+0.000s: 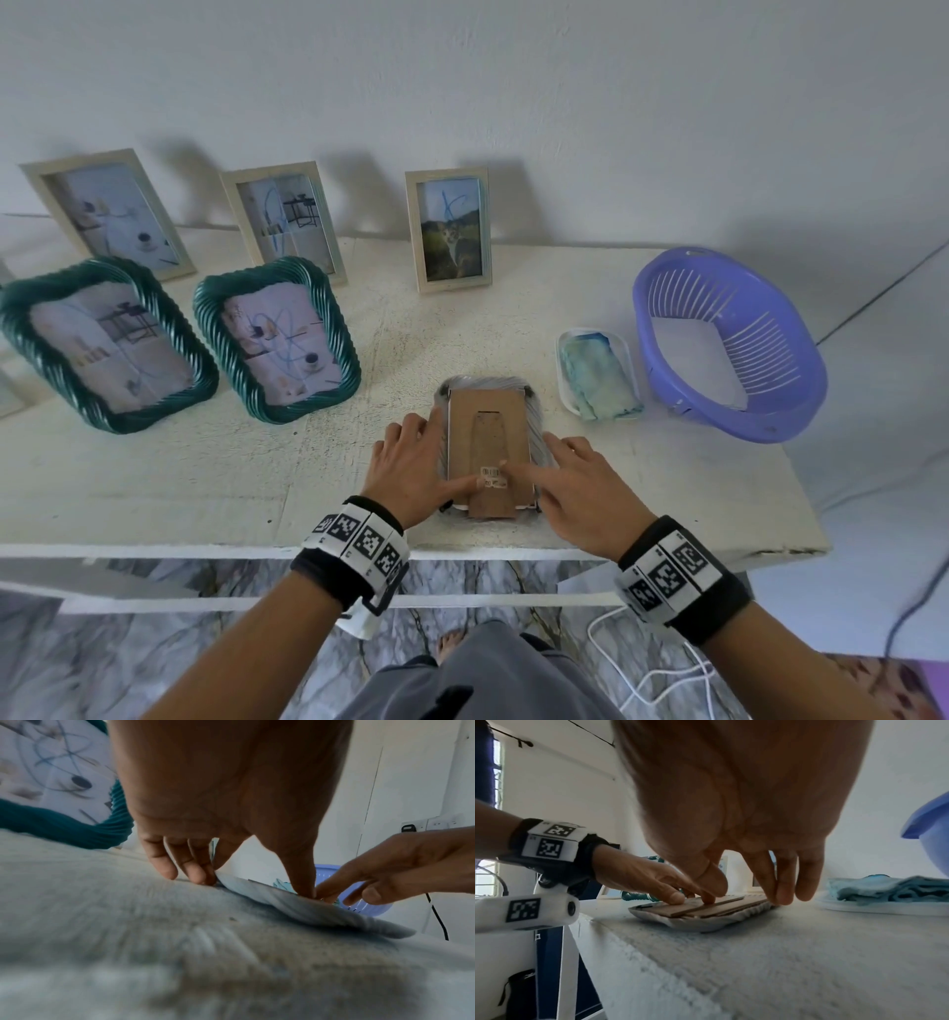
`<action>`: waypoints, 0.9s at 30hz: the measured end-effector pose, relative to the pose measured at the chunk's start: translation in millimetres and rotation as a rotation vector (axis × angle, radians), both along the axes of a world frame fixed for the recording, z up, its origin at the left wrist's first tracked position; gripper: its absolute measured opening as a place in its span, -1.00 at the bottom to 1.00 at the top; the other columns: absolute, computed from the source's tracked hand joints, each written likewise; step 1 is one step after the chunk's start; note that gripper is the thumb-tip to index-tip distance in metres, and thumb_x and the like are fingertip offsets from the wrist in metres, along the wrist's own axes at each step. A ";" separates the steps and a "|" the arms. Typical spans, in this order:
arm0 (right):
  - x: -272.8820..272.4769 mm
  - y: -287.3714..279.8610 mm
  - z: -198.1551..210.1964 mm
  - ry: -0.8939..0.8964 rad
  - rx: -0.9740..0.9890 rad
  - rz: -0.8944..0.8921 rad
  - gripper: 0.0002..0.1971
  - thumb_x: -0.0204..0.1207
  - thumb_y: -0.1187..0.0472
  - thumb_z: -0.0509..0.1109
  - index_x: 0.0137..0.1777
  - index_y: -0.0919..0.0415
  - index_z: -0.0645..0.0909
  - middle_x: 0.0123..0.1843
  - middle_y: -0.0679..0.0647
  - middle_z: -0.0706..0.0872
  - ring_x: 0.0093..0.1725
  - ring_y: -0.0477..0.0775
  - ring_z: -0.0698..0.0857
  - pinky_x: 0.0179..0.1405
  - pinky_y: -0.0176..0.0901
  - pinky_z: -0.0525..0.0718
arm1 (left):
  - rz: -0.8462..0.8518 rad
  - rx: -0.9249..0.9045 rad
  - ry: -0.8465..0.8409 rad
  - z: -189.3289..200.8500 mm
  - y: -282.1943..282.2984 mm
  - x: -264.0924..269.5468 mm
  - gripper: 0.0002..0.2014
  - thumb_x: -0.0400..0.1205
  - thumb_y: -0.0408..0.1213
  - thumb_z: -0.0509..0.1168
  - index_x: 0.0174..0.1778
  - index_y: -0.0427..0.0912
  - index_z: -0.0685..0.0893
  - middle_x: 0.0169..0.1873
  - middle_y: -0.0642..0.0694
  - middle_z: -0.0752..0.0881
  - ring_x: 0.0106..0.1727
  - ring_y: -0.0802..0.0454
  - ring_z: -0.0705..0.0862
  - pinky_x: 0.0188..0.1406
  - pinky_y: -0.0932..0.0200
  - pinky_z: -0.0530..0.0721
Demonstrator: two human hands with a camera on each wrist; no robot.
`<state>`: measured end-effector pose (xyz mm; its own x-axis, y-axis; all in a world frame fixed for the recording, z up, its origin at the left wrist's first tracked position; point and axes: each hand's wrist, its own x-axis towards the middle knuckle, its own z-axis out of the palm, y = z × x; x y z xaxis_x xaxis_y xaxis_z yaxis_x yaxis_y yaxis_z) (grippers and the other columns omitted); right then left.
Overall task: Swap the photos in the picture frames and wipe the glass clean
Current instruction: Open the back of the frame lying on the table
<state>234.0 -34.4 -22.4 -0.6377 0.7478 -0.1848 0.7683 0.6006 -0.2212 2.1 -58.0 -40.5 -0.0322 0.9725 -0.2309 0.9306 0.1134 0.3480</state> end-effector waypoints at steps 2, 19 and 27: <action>-5.8 -4.6 -2.7 -0.047 0.035 -0.035 -0.49 0.57 0.13 0.09 0.49 -0.28 0.44 0.45 0.31 0.48 0.31 0.37 0.50 0.15 0.17 0.57 | -0.016 0.022 -0.029 -5.5 -3.6 -6.5 0.20 0.27 0.69 -0.01 0.70 -0.05 0.04 0.41 -0.10 0.38 0.38 -0.09 0.36 0.40 -0.06 0.41; -52.1 -10.3 -0.8 -0.038 0.173 -0.246 -0.39 0.49 -0.42 0.03 0.12 0.07 0.60 -0.05 0.07 0.73 0.06 0.19 0.55 -0.01 0.04 0.52 | -0.242 0.250 -0.132 -40.0 -26.8 -42.1 -0.25 0.63 0.40 -0.07 0.62 0.01 0.39 0.44 -0.02 0.42 0.30 0.09 0.30 0.32 -0.10 0.48; -83.8 -17.3 0.1 0.000 0.168 -0.322 -0.23 0.49 -0.27 0.26 0.53 0.28 0.33 0.03 0.23 0.71 0.08 0.25 0.61 -0.08 0.00 0.63 | -0.288 0.289 -0.025 -35.9 -35.0 -49.9 -0.36 0.70 0.31 -0.07 0.62 0.05 0.40 0.42 -0.05 0.48 0.35 -0.04 0.42 0.29 -0.07 0.51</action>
